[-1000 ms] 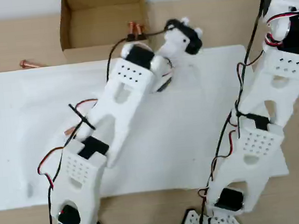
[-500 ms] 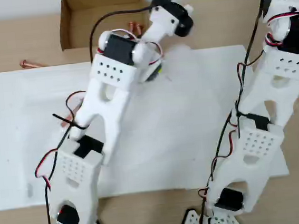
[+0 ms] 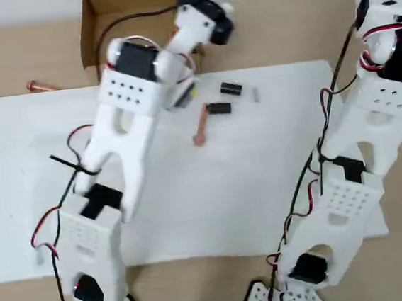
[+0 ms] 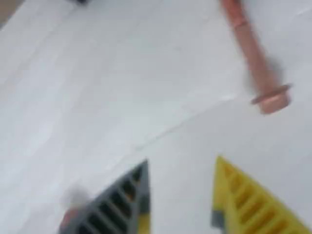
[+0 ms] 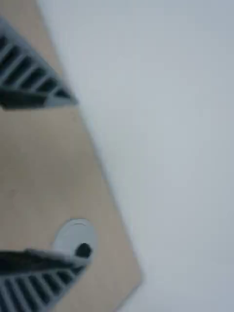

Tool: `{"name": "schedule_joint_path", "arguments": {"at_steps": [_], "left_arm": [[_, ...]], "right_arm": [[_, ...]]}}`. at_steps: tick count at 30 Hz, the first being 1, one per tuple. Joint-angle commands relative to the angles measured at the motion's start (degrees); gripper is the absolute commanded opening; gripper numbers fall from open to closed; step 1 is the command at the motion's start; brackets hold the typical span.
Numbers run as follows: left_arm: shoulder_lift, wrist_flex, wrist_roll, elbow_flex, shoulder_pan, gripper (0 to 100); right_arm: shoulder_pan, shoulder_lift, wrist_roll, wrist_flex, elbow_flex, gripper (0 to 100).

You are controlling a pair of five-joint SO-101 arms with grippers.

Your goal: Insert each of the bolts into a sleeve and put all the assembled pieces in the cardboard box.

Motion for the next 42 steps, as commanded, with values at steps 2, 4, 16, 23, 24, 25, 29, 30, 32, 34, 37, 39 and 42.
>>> {"name": "schedule_joint_path", "arguments": {"at_steps": [2,4,16,23,24,25,29,30,32,34,37,39,42], "left_arm": [[4.62,-4.4,2.46,1.49,-1.49,10],[8.48,-7.3,4.04,1.93,-1.32,10],[17.8,-15.74,10.02,0.35,3.69,10],[20.88,-18.81,21.54,0.35,4.22,10],[20.88,-18.9,22.77,0.35,4.31,10],[20.79,-19.16,24.18,0.35,4.57,10],[20.7,-17.23,27.69,-2.9,5.8,10],[20.79,-16.09,28.84,-4.22,6.42,10],[20.79,-13.1,30.95,-6.68,7.91,10],[20.7,-10.29,33.32,-10.11,8.79,10],[21.14,-7.21,35.16,-15.12,8.88,10],[21.41,-6.86,35.34,-14.95,8.18,10],[23.25,-8.35,35.43,-11.69,7.3,10]], "right_arm": [[0.48,-3.65,-0.35,1.85,-2.51,23.9],[0.4,-3.65,-0.35,2.2,-2.51,23.9],[0.75,-3.65,-0.35,8.09,-2.51,23.9],[0.48,-3.38,-0.35,8.35,-2.51,23.9],[0.4,-3.38,-0.35,8.35,-2.51,23.9],[0.4,-3.3,-0.35,8.35,-2.51,23.9],[0.4,-3.21,-0.35,8.35,-2.42,23.9],[0.4,-3.21,-0.35,8.35,-2.42,23.9],[0.4,-3.21,-0.35,8.35,-2.42,23.9],[0.4,-3.21,-0.35,8.35,-2.42,23.9],[0.4,-3.21,-0.35,8.35,-2.42,23.9],[0.4,-3.21,-0.35,8.44,-2.42,23.9],[0.66,-3.21,-0.35,8.44,-2.42,23.9]]}}
